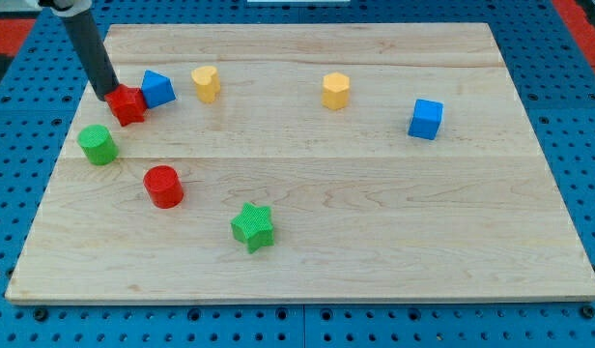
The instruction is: Push the red star to the bottom of the triangle
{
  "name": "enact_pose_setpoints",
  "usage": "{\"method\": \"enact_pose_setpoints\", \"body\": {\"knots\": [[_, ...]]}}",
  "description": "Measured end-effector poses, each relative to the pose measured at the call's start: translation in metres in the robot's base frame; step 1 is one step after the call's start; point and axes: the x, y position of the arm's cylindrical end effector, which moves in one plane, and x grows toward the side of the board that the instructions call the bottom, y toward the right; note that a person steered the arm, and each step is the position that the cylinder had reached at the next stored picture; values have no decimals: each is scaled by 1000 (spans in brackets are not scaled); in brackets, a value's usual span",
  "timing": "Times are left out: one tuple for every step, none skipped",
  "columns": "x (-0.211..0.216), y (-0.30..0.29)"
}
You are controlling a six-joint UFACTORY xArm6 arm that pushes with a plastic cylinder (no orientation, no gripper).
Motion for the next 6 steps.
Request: {"method": "enact_pose_setpoints", "body": {"knots": [[8, -2], [20, -2], [9, -21], [9, -5], [13, 11], [32, 9]]}}
